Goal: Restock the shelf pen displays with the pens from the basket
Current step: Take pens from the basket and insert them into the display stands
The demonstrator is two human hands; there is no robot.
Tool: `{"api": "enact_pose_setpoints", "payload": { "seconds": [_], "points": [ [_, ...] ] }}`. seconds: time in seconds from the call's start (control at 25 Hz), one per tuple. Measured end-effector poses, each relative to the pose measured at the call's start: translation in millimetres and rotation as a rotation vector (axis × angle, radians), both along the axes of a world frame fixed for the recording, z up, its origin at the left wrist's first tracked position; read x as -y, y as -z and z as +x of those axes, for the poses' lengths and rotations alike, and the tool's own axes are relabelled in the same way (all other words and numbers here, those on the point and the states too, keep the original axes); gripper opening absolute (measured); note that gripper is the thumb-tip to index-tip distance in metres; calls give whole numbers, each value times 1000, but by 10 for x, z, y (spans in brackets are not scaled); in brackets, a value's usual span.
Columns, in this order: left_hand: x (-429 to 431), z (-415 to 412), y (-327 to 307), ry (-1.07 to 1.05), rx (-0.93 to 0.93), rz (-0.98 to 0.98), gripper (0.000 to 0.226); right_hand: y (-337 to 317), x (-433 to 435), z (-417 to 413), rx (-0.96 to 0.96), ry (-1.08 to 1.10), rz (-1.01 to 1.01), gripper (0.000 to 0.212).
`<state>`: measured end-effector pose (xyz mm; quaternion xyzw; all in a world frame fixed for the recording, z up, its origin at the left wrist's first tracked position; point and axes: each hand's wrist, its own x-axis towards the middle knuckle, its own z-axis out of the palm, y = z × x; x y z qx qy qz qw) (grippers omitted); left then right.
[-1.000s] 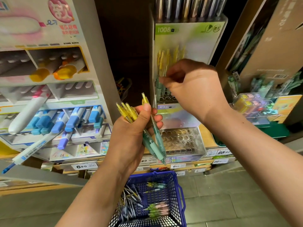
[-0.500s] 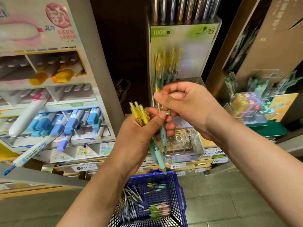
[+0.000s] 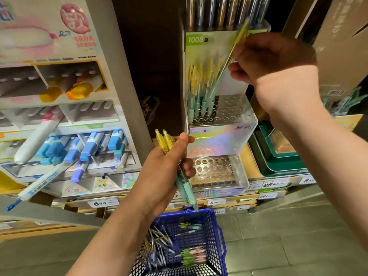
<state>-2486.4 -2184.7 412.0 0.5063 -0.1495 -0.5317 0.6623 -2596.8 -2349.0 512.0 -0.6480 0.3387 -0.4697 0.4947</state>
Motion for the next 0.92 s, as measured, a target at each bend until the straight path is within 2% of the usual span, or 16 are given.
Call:
{"api": "enact_pose_setpoints", "payload": {
  "seconds": [0.12, 0.28, 0.4, 0.48, 0.52, 0.68, 0.92],
  "points": [
    [15, -3, -2, 11, -119, -44, 17, 44, 10, 79, -81, -5, -91, 4],
    [36, 9, 1, 34, -139, -85, 41, 151, -26, 158, -137, -6, -181, 7],
    [27, 13, -6, 37, -157, -95, 28, 243, -13, 198, -183, -3, -214, 13],
    [16, 26, 2, 35, -153, -96, 17, 343, 8, 209, -333, -1, -266, 2],
    [8, 35, 6, 32, -139, -92, 16, 385, 2, 214, -409, 10, -286, 6],
    [-22, 62, 12, 18, -69, -83, 39, 468, -50, 242, -477, 39, -282, 14],
    [-49, 48, -12, 1, -35, -135, 19, 371, -173, 148, -717, 35, -291, 19]
  ]
}}
